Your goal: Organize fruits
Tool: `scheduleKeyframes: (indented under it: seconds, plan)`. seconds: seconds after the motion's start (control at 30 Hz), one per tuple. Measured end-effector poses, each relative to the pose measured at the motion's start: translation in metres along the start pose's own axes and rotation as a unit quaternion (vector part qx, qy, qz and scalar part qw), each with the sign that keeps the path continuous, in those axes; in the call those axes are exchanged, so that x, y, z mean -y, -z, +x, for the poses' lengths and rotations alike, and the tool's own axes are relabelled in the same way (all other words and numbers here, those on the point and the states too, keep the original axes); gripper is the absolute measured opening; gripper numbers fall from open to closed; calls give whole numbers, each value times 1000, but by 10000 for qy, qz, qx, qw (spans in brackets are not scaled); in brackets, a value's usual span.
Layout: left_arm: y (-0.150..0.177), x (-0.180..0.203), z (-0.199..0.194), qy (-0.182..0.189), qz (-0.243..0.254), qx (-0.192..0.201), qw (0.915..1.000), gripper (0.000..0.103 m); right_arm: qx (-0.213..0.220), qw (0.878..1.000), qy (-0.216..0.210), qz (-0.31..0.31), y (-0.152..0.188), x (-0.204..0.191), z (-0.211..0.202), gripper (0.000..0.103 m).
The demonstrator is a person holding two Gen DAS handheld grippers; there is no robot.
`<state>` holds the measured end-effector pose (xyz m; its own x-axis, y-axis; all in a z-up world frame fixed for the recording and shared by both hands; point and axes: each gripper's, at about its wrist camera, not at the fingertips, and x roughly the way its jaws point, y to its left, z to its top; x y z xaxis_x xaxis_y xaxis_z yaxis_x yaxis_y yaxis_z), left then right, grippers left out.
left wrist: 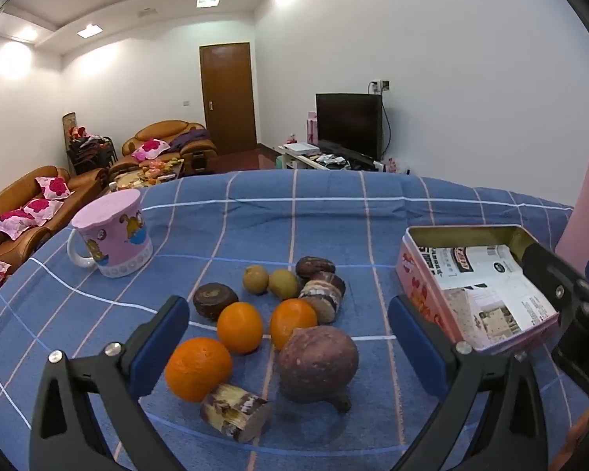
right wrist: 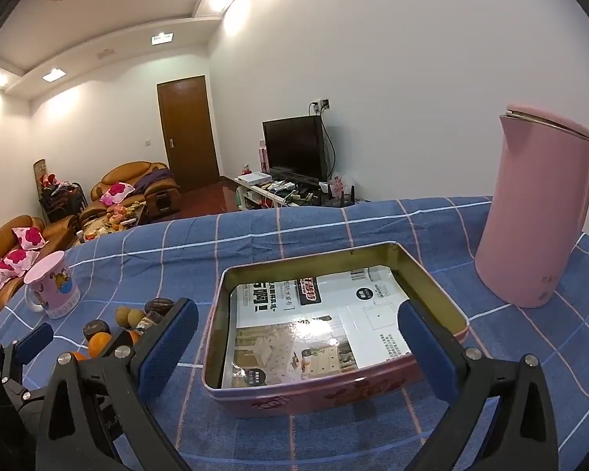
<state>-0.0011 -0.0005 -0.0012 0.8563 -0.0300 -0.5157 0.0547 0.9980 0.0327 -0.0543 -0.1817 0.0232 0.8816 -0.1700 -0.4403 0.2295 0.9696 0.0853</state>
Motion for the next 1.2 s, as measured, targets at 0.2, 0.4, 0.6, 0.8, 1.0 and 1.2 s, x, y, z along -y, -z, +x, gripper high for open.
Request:
scheduleKeyframes:
  seconds: [0.2, 0.4, 0.6, 0.8, 1.0, 1.2]
  plan:
    - [1, -1, 0, 15, -4, 5, 10000, 103, 8, 10000, -1, 0, 0, 1, -2, 102]
    - [0, -1, 0, 22, -11, -1, 10000, 103, 4, 10000, -1, -2, 0, 0, -1, 102]
    - [0, -2, -1, 24, -11, -1, 10000, 103, 7, 10000, 0, -9, 1, 0, -1, 102]
    - [0, -2, -1, 24, -15, -3, 10000, 103, 7, 10000, 4, -12, 1, 1, 0, 102]
    - [1, -2, -1, 25, -16, -1, 10000, 103, 10, 10000, 10, -3, 1, 1, 0, 102]
    - [1, -2, -1, 25, -17, -5, 10000, 103, 17, 10000, 13, -13, 1, 1, 0, 102]
